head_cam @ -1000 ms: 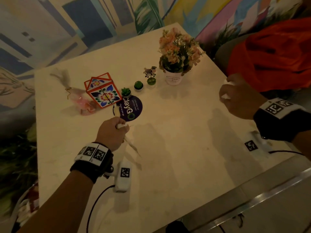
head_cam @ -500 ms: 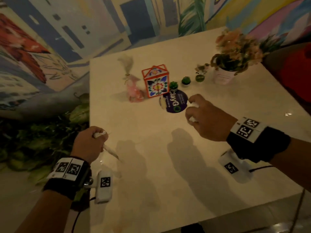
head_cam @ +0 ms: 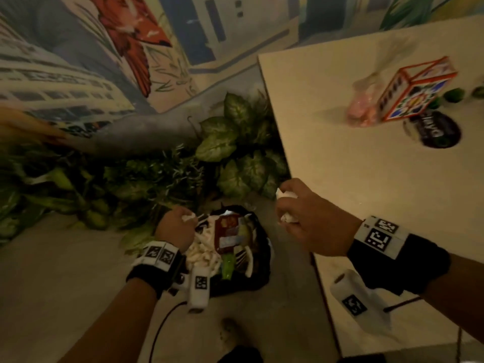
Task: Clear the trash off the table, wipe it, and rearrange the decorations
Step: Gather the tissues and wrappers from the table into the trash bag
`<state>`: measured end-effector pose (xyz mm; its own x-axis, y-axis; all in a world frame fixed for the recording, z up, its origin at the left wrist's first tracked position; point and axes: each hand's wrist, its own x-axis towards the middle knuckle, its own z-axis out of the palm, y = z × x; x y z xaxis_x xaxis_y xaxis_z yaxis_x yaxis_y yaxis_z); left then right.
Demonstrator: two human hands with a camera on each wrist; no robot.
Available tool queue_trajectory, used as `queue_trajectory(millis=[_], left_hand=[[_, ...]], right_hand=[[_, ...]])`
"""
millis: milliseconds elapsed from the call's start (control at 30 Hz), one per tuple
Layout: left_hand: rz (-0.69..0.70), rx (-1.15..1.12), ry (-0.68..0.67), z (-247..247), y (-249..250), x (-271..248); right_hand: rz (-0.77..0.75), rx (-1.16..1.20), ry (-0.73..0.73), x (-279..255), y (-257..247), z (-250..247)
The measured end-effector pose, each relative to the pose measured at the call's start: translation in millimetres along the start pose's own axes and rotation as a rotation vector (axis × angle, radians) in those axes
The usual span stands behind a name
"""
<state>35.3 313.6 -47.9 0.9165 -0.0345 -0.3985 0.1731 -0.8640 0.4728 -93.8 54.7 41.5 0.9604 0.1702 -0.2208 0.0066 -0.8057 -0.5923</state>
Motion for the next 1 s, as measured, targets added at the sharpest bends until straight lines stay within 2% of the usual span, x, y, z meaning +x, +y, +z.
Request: queue_trajectory(millis=[200, 400, 533, 667, 800, 933, 1000], left_hand=[[-0.149, -0.068, -0.057, 23, -56, 26], [-0.209, -0.02, -0.094, 66, -87, 53], [-0.183, 0.046, -0.107, 94, -110, 79], [-0.179, 0.104, -0.128, 121, -127, 105], [-0.252, 0.037, -0.206, 151, -142, 121], [-0.203, 0.045, -0.3, 186, -164, 139], [-0.131, 0.06, -0.346, 208, -181, 149]], right_hand=[[0.245, 0.097, -0.108, 49, -25, 94], [0.541, 0.181, -0.155, 86, 8, 185], [0.68, 0.266, -0.154, 101, 26, 244], [0.744, 0.338, -0.213, 121, 44, 291], [0.737, 0.311, -0.265, 137, 61, 324], [0.726, 0.214, -0.23, 145, 79, 347], [0.747, 0.29, -0.128, 147, 82, 351]])
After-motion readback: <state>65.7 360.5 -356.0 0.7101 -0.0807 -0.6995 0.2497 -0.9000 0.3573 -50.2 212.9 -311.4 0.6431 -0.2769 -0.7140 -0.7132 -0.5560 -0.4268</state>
